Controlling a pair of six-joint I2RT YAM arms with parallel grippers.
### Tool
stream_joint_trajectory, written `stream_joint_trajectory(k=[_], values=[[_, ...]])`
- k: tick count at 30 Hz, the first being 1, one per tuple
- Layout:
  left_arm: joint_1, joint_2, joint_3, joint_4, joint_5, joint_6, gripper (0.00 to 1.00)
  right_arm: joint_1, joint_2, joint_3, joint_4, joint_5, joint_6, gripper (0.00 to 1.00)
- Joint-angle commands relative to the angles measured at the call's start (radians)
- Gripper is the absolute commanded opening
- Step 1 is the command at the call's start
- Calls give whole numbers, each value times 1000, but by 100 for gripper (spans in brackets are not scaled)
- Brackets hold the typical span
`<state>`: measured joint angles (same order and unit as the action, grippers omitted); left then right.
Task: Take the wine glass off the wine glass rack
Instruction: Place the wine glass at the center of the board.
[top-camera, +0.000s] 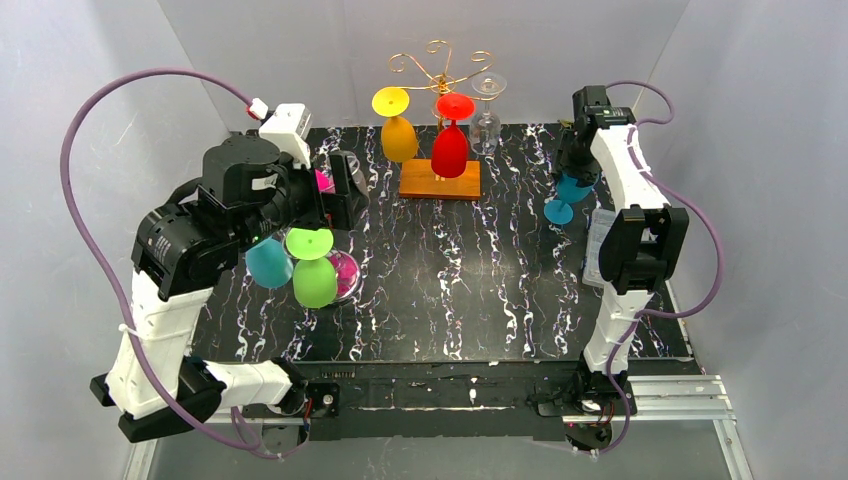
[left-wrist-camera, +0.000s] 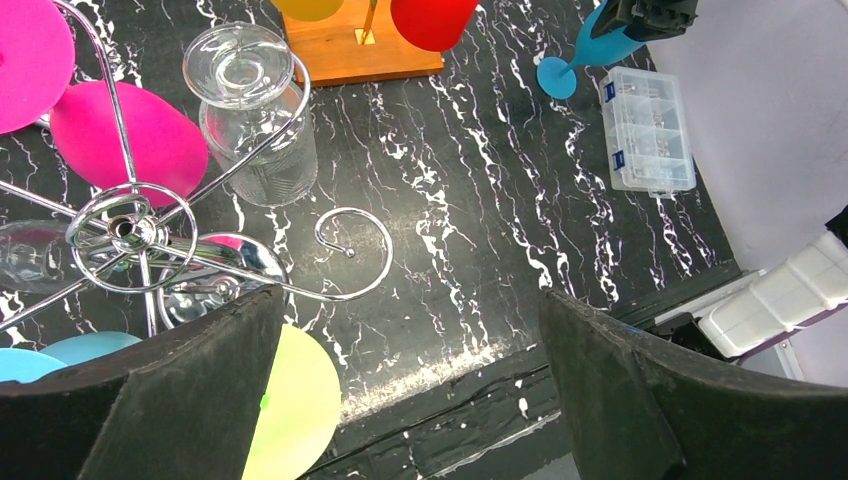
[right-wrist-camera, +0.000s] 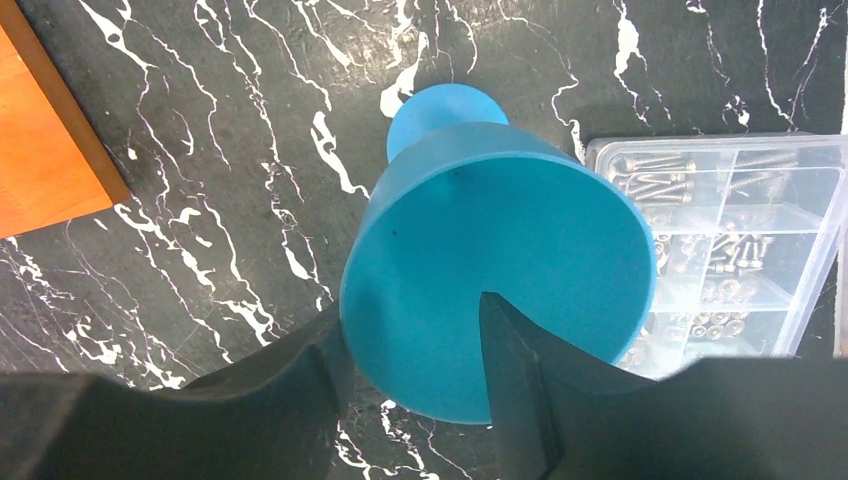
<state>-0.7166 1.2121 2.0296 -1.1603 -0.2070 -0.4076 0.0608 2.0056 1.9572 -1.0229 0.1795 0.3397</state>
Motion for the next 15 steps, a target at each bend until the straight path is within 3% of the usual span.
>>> stream_joint_trajectory(k=[1, 15], values=[[-3, -8, -24, -12, -33, 3, 98, -4, -31, 70, -31, 31, -6, 58], [-3, -42, -76, -42, -120, 9, 98, -4, -118, 112, -57, 23, -6, 72]])
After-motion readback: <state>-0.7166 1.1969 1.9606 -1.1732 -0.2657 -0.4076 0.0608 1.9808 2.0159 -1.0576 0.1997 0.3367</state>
